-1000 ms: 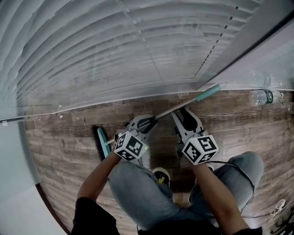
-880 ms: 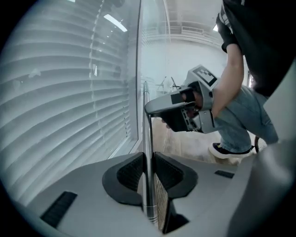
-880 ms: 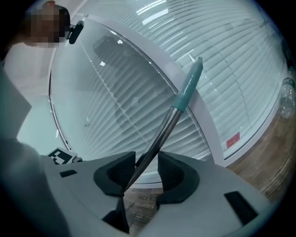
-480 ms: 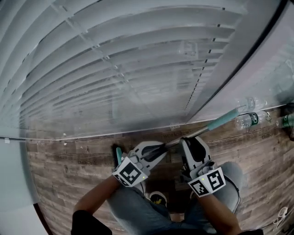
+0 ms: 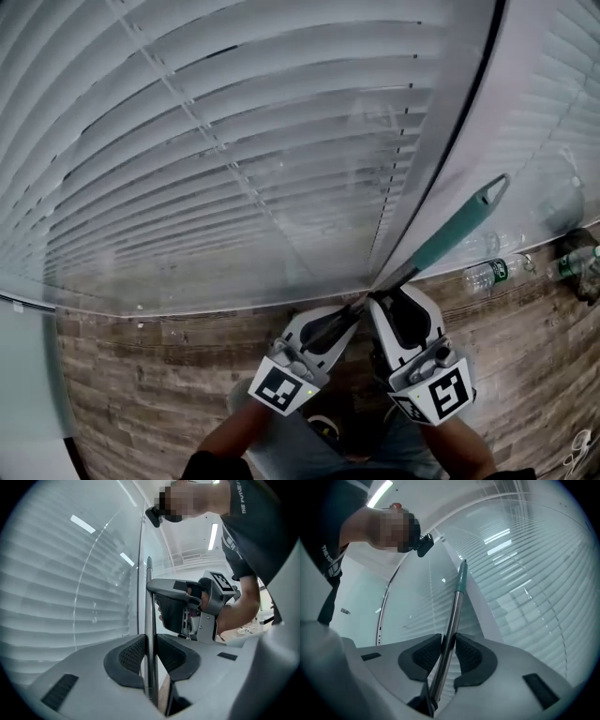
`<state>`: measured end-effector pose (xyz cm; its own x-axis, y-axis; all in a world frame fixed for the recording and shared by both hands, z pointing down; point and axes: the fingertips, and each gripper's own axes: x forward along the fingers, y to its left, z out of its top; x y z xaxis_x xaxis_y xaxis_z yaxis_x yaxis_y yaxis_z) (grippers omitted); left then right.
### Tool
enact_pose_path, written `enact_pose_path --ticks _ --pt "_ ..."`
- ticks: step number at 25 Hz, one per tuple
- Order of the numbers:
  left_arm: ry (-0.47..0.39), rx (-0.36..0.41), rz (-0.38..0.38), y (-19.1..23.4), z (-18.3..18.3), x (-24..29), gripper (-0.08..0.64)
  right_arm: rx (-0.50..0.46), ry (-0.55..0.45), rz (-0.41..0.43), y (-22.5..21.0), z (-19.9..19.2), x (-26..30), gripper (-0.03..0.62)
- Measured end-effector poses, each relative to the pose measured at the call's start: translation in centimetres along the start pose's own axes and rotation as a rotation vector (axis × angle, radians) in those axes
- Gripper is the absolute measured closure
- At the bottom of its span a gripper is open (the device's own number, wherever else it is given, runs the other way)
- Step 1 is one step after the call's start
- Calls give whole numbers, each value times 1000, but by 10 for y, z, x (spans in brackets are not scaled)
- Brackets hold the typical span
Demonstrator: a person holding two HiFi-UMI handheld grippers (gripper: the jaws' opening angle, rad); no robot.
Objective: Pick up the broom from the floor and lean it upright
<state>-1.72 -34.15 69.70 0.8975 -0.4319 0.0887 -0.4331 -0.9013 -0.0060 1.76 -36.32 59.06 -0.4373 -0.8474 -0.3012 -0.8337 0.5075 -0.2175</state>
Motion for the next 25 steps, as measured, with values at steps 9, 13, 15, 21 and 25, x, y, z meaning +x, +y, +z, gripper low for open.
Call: enact_pose_path --ticks 9,13,15,21,25 --pt "-120 -33 144 -2 47 2 469 -117 13 109 26 43 15 497" --pt "-115 -52 216 0 61 5 471 -96 35 137 28 57 21 502" --pt "-114 -46 267 1 70 6 471 -87 50 173 30 64 24 503" --pt "-60 -38 373 -3 76 10 471 -60 93 223 31 71 24 506" --pt "-11 -44 402 1 62 18 471 -13 147 198 13 56 25 506"
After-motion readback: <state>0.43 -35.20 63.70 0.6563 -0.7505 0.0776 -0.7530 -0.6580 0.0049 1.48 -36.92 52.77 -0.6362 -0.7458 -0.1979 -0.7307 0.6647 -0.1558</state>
